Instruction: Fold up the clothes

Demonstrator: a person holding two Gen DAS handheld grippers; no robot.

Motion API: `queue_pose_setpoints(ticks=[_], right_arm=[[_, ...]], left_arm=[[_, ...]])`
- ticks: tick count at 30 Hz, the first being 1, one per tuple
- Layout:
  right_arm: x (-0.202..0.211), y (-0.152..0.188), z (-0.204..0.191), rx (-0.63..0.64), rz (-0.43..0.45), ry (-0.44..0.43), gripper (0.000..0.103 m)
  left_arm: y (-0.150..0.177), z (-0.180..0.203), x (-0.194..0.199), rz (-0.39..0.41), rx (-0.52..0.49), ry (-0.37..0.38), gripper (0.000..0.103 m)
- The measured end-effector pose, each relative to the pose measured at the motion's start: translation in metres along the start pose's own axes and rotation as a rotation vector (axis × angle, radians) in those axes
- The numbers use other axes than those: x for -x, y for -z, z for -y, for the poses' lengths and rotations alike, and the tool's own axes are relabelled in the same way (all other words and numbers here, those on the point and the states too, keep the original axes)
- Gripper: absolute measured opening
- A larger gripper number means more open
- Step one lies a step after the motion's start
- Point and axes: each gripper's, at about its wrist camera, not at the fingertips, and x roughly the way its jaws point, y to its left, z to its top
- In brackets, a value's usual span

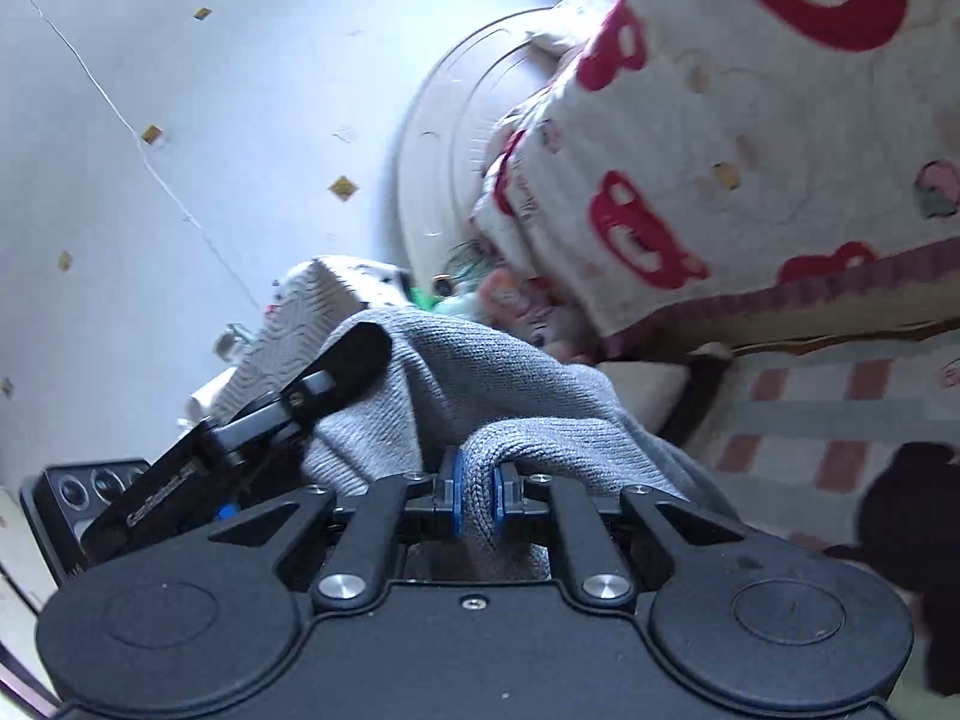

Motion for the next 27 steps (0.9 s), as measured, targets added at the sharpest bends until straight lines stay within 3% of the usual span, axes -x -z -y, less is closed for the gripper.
queue_pose_setpoints(ticks=[3,5,9,14,18,19,20,21,22,23,25,27], right_arm=[[-0.002,0.013,0.015,0.114,0.014,0.165,0.013],[-0.011,0.026,0.025,0.183,0.005,0.240,0.013],[-0.043,0.037,0.043,0.268,-0.041,0.314,0.012],[-0.097,0.010,0.054,0.320,-0.087,0.373,0.012],[-0.152,-0.005,0.064,0.440,-0.146,0.425,0.013],[-0.166,-0.004,0.067,0.494,-0.150,0.454,0.027],[-0.180,0.001,0.069,0.575,-0.154,0.522,0.052],[-0.190,0.011,0.070,0.656,-0.151,0.613,0.057],[-0.195,0.021,0.072,0.718,-0.142,0.693,0.057],[-0.193,0.031,0.077,0.729,-0.138,0.721,0.057],[-0.175,0.050,0.095,0.641,-0.151,0.665,0.057],[-0.153,0.070,0.120,0.487,-0.228,0.575,0.057]], left_arm=[[0.020,-0.015,-0.005,-0.002,-0.034,-0.080,0.013],[0.037,-0.042,-0.007,-0.026,0.001,-0.110,0.014],[0.069,-0.096,-0.010,-0.081,0.081,-0.172,0.013],[0.091,-0.153,-0.023,-0.113,0.084,-0.270,0.013],[0.100,-0.213,-0.032,-0.092,0.170,-0.358,0.015],[0.107,-0.229,-0.038,-0.102,0.201,-0.392,0.016],[0.115,-0.244,-0.045,-0.116,0.229,-0.424,0.020],[0.129,-0.257,-0.054,-0.149,0.241,-0.454,0.020],[0.143,-0.269,-0.061,-0.182,0.247,-0.481,0.020],[0.162,-0.279,-0.068,-0.218,0.234,-0.495,0.023],[0.203,-0.296,-0.076,-0.294,0.224,-0.508,0.023],[0.242,-0.308,-0.077,-0.366,0.238,-0.505,0.023]])
